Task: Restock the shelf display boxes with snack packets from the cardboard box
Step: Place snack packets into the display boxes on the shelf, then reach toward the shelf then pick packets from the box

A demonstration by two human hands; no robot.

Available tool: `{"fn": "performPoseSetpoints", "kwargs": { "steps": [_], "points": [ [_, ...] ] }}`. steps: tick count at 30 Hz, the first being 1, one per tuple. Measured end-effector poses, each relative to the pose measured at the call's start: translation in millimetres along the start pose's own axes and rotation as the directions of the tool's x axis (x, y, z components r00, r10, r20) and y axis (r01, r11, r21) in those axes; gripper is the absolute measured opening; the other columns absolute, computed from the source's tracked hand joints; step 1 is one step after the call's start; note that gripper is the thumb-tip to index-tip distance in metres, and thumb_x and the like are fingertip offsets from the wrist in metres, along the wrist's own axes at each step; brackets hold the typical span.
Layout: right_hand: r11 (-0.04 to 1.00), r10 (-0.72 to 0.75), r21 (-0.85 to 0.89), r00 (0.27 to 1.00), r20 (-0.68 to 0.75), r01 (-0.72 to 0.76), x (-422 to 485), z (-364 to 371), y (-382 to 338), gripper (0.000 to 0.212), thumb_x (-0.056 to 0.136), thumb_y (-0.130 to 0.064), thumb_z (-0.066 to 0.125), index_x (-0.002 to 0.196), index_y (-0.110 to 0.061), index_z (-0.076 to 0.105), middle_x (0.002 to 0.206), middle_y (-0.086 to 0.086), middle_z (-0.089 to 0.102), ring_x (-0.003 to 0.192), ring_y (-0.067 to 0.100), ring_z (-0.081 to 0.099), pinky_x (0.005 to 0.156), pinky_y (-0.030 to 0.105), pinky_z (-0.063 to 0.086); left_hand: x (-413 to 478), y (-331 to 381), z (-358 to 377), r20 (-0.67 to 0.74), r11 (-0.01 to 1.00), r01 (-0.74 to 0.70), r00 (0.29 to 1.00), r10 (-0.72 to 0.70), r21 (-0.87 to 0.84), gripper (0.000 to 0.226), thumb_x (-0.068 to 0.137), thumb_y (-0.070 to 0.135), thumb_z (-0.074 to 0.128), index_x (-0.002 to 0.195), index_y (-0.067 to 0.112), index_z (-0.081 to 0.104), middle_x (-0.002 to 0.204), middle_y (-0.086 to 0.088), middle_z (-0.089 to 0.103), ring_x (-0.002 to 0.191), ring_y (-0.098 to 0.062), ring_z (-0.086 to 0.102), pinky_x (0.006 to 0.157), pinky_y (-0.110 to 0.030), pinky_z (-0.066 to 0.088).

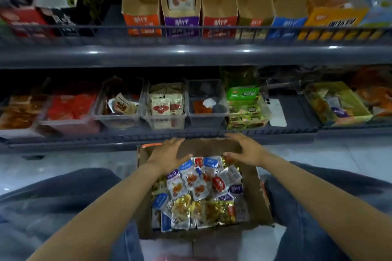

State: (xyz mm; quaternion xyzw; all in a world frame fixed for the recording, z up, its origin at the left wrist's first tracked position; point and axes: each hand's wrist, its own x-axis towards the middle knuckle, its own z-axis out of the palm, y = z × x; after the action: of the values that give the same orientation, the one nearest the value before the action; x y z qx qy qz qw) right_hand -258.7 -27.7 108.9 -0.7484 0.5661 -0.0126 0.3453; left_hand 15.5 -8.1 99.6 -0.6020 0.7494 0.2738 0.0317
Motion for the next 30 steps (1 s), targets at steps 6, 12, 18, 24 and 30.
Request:
{"fn": "performPoseSetpoints", "kwargs": {
  "steps": [6,12,18,24,30],
  "points": [
    [0.947,0.217,0.219,0.970,0.111,-0.237,16.8,67.3,41.9,0.074,0.077,-0.052,0.070,0.137,-0.018,0.043,0.137,0.002,0.045,0.125,0.021,0.048,0.106,0.033,0.039,18.8,-21.7,57.7,0.169,0.982,0.181,0.971,-0.170,-0.051,0.068,0.094,0.055,0.041,0.148,0.017,0.027,0.152,-0.009,0.031,0.137,-0.028,0.032,0.109,-0.035,0.032],
    [0.792,0.313,0.482,0.927,0.205,-0.374,36.5,116.0,62.1,0.098,0.048,-0.078,0.073,0.128,-0.025,0.052,0.129,0.000,0.057,0.116,0.019,0.055,0.099,0.039,0.047,37.1,-42.8,96.3,0.285,0.878,0.401,0.901,-0.326,-0.262,0.057,0.093,0.055,0.044,0.137,0.019,0.040,0.124,-0.008,0.060,0.105,-0.024,0.060,0.092,-0.036,0.048],
    [0.642,0.429,0.601,0.873,0.234,-0.476,65.8,150.0,82.6,0.097,0.053,-0.073,0.075,0.131,-0.022,0.050,0.127,0.002,0.061,0.115,0.023,0.059,0.097,0.044,0.049,53.0,-49.1,120.9,0.377,0.788,0.460,0.872,-0.314,-0.409,0.037,0.096,0.041,0.049,0.125,0.018,0.047,0.111,-0.004,0.061,0.101,-0.024,0.060,0.088,-0.033,0.048],
    [0.577,0.478,0.611,0.831,0.285,-0.542,85.2,163.1,72.7,0.046,0.088,-0.040,0.063,0.120,-0.008,0.054,0.110,0.002,0.060,0.107,0.018,0.054,0.099,0.034,0.041,76.9,-43.7,149.3,0.465,0.624,0.620,0.779,-0.420,-0.475,0.037,0.099,0.038,0.041,0.123,0.010,0.043,0.075,-0.005,0.049,0.064,-0.012,0.048,0.058,-0.024,0.039],
    [0.357,0.430,0.789,0.838,0.336,-0.500,93.4,166.6,60.0,0.019,0.093,-0.024,0.058,0.108,-0.015,0.051,0.094,-0.005,0.052,0.095,0.012,0.049,0.089,0.029,0.038,88.8,-36.0,171.4,0.507,0.452,0.674,0.738,-0.444,-0.585,0.042,0.101,0.040,0.034,0.129,0.010,0.042,0.098,-0.008,0.058,0.088,-0.020,0.056,0.082,-0.030,0.043]
  ]
}}
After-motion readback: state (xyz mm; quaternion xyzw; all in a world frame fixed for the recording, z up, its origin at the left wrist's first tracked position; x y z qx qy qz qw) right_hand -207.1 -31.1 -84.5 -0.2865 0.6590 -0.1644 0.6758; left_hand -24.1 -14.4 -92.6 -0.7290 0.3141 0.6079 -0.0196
